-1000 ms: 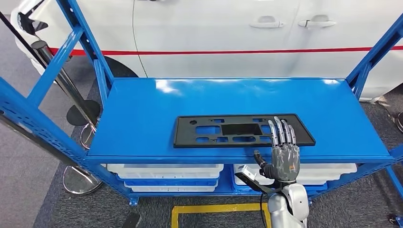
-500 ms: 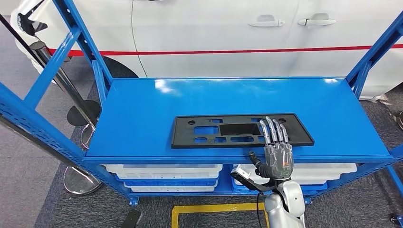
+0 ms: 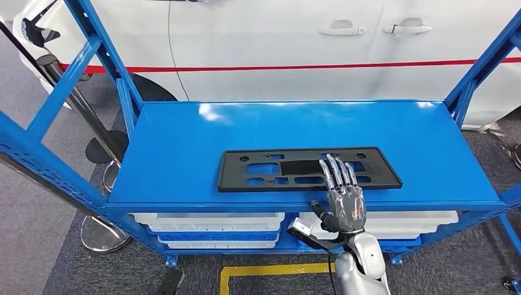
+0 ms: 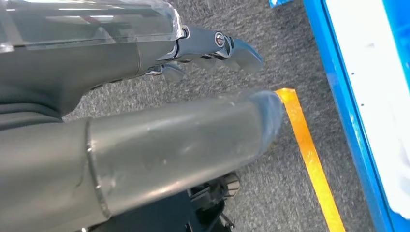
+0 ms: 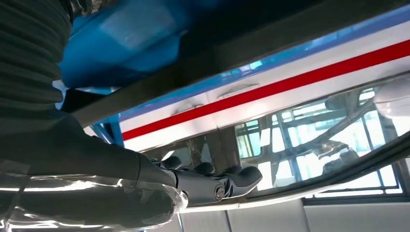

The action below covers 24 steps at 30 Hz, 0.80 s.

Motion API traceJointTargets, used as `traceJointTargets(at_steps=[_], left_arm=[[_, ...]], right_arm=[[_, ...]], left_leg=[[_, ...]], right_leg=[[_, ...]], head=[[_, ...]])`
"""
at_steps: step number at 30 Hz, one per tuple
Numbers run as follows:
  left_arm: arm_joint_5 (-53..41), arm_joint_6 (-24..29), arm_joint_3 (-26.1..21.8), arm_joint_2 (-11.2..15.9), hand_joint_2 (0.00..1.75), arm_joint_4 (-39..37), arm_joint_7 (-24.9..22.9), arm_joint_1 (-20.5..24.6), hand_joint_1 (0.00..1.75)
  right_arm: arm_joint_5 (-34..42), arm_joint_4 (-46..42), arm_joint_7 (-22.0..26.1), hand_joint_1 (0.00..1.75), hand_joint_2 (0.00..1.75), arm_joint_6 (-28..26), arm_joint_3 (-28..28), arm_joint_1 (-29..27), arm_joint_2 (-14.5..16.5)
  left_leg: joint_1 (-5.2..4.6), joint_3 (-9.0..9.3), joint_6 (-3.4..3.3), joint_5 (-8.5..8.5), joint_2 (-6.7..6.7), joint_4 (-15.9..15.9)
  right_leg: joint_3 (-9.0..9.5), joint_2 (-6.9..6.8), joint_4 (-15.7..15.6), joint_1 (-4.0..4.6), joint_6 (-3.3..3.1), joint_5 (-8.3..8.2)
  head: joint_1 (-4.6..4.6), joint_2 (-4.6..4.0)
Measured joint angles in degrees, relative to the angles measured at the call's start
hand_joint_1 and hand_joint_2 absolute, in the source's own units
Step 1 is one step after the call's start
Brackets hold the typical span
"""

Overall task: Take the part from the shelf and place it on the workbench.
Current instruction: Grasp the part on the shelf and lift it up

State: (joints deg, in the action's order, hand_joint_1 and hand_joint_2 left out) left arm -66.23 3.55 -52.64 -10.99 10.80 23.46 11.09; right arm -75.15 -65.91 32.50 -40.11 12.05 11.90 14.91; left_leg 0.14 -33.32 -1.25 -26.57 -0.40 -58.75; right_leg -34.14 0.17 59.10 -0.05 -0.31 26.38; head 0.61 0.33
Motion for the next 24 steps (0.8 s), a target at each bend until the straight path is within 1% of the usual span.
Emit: traceJointTargets(at_steps=[2, 3, 4, 6, 7, 8, 9, 10, 11, 12, 13, 15, 17, 18, 19, 20, 21, 22, 23, 24], left_arm=[[-0.27, -0.26, 0.13, -0.02, 0.00, 0.00, 0.35, -0.13, 0.00], [-0.42, -0.35, 0.21, -0.03, 0.00, 0.00, 0.51, -0.13, 0.00], [-0.52, -0.39, 0.31, -0.04, 0.00, 0.00, 0.62, -0.12, 0.00], [-0.66, -0.48, 0.49, -0.05, 0.00, 0.00, 0.73, -0.16, 0.00], [-0.64, -0.52, 0.56, -0.05, 0.00, 0.00, 0.76, -0.27, 0.00], [-0.58, -0.56, 0.62, -0.05, 0.00, 0.00, 0.79, -0.41, 0.00], [-0.39, -0.58, 0.64, -0.05, 0.00, 0.00, 0.81, -0.53, 0.00], [-0.15, -0.63, 0.64, -0.07, 0.00, 0.00, 0.84, -0.60, 0.00], [0.06, -0.67, 0.64, -0.08, 0.00, 0.00, 0.87, -0.63, 0.00], [0.21, -0.72, 0.64, -0.09, 0.00, 0.00, 0.92, -0.59, 0.00], [0.28, -0.74, 0.64, -0.11, 0.00, 0.00, 0.98, -0.55, 0.00], [0.28, -0.75, 0.64, -0.12, 0.00, 0.00, 1.11, -0.46, 0.00], [0.27, -0.75, 0.64, -0.11, 0.00, 0.02, 1.22, -0.39, 0.00], [0.26, -0.75, 0.64, -0.11, 0.00, 0.03, 1.26, -0.32, 0.00], [0.26, -0.75, 0.64, -0.11, 0.00, 0.04, 1.28, -0.27, 0.00], [0.26, -0.75, 0.64, -0.11, 0.00, 0.04, 1.31, -0.25, 0.00], [0.26, -0.74, 0.64, -0.11, 0.00, 0.04, 1.32, -0.27, 0.00], [0.26, -0.73, 0.64, -0.11, 0.00, 0.04, 1.35, -0.34, 0.00], [0.26, -0.71, 0.64, -0.11, 0.00, 0.04, 1.38, -0.44, 0.00], [0.26, -0.68, 0.64, -0.11, 0.00, 0.04, 1.41, -0.51, 0.00]], right_arm=[[0.01, 0.08, -0.01, 0.00, 1.75, -0.01, -0.37, 0.04, -0.08], [0.03, 0.09, -0.01, 0.00, 1.75, -0.01, -0.49, 0.08, -0.13], [0.04, 0.10, -0.01, 0.00, 1.75, -0.01, -0.57, 0.09, -0.19], [0.09, 0.25, 0.01, 0.00, 1.75, 0.00, -0.62, -0.12, -0.36], [0.12, 0.33, 0.01, 0.00, 1.75, 0.00, -0.62, -0.31, -0.46], [0.14, 0.40, 0.01, 0.00, 1.75, 0.00, -0.63, -0.46, -0.56], [0.16, 0.43, 0.01, 0.00, 1.75, 0.00, -0.63, -0.54, -0.63], [0.16, 0.43, 0.01, 0.00, 1.75, 0.00, -0.64, -0.57, -0.67], [0.16, 0.45, 0.01, 0.00, 1.75, 0.00, -0.66, -0.55, -0.68], [0.18, 0.46, 0.05, 0.00, 1.75, 0.00, -0.66, -0.55, -0.69], [0.24, 0.49, 0.15, 0.00, 1.75, -0.01, -0.69, -0.55, -0.70], [0.41, 0.49, 0.41, 0.00, 1.75, -0.04, -0.80, -0.53, -0.72], [0.58, 0.38, 0.56, 0.00, 1.75, -0.07, -0.93, -0.46, -0.73], [0.63, 0.32, 0.60, 0.00, 1.75, -0.07, -0.98, -0.40, -0.73], [0.66, 0.26, 0.63, 0.00, 1.75, -0.06, -1.03, -0.37, -0.73], [0.66, 0.23, 0.66, 0.00, 1.75, -0.05, -1.10, -0.35, -0.73], [0.64, 0.23, 0.68, 0.00, 1.75, -0.05, -1.17, -0.35, -0.73], [0.61, 0.24, 0.69, 0.00, 1.75, -0.04, -1.23, -0.38, -0.73], [0.54, 0.25, 0.71, 0.00, 1.75, -0.04, -1.28, -0.42, -0.73], [0.44, 0.25, 0.73, 0.00, 1.75, -0.04, -1.30, -0.43, -0.73]], left_leg=[[0.27, 0.48, -0.59, 0.02, 0.01, 0.70], [0.44, 0.82, -0.95, -0.01, 0.02, 1.10], [0.56, 1.16, -1.26, -0.08, 0.05, 1.36], [0.50, 1.59, -1.63, -0.44, 0.08, 1.38], [0.50, 1.86, -1.65, -0.63, 0.08, 1.32], [0.51, 2.18, -1.59, -0.83, 0.08, 1.24], [0.54, 2.60, -1.42, -1.08, 0.06, 1.14], [0.58, 3.09, -1.19, -1.43, 0.03, 1.02], [0.62, 3.42, -0.92, -1.85, 0.02, 0.91], [0.56, 3.67, -0.55, -2.32, -0.02, 0.67], [0.49, 3.75, -0.21, -2.67, -0.04, 0.53], [0.42, 3.84, 0.47, -3.08, 0.00, 0.52], [0.57, 4.08, 1.07, -3.70, 0.13, 0.46], [0.63, 3.71, 1.35, -4.50, 0.18, -0.76], [0.66, 2.65, 1.59, -5.74, 0.20, -3.15], [0.68, 0.92, 1.77, -7.22, 0.21, -6.67], [0.68, -1.39, 1.92, -8.71, 0.21, -10.74], [0.68, -3.53, 2.01, -9.56, 0.21, -14.13], [0.68, -4.96, 2.01, -9.36, 0.21, -15.89], [0.67, -5.35, 1.93, -8.03, 0.21, -15.49]], right_leg=[[-0.07, -0.05, 0.45, -0.12, 0.68, 0.35], [-0.63, -0.06, 1.74, -0.15, 0.98, 1.03], [-1.88, -0.08, 4.24, -0.25, 1.23, 2.13], [-5.92, -0.09, 11.35, -0.52, 1.67, 4.81], [-7.74, -0.10, 14.16, -0.70, 1.88, 5.37], [-8.72, -0.11, 15.18, -0.88, 2.04, 4.93], [-8.53, -0.13, 13.95, -1.04, 2.14, 3.31], [-7.38, -0.15, 10.84, -1.19, 2.18, 0.88], [-5.88, -0.15, 7.29, -1.27, 2.12, -1.19], [-4.46, -0.14, 4.03, -1.20, 1.95, -2.60], [-3.62, -0.14, 2.06, -1.07, 1.68, -3.07], [-3.19, -0.04, 1.01, -0.69, 0.97, -2.42], [-2.71, 0.00, 0.62, -0.73, 0.18, -2.05], [-2.29, -0.05, 0.32, -0.81, -0.20, -1.90], [-1.87, -0.15, 0.07, -0.89, -0.56, -1.74], [-1.58, -0.24, -0.03, -0.87, -0.84, -1.56], [-1.42, -0.29, -0.05, -0.80, -1.06, -1.39], [-1.30, -0.29, -0.04, -0.72, -1.19, -1.25], [-1.15, -0.23, -0.02, -0.65, -1.25, -1.11], [-0.95, -0.13, 0.01, -0.60, -1.25, -0.96]], head=[[0.01, 0.00], [0.02, 0.00], [0.03, 0.00], [0.03, 0.00], [0.04, 0.00], [0.03, 0.00], [0.03, 0.00], [0.03, 0.00], [0.03, 0.00], [0.03, 0.00], [0.03, 0.00], [0.02, 0.00], [0.02, 0.00], [0.02, 0.00], [0.01, 0.00], [0.01, 0.00], [0.01, 0.00], [0.01, 0.00], [0.01, 0.00], [0.01, 0.00]])
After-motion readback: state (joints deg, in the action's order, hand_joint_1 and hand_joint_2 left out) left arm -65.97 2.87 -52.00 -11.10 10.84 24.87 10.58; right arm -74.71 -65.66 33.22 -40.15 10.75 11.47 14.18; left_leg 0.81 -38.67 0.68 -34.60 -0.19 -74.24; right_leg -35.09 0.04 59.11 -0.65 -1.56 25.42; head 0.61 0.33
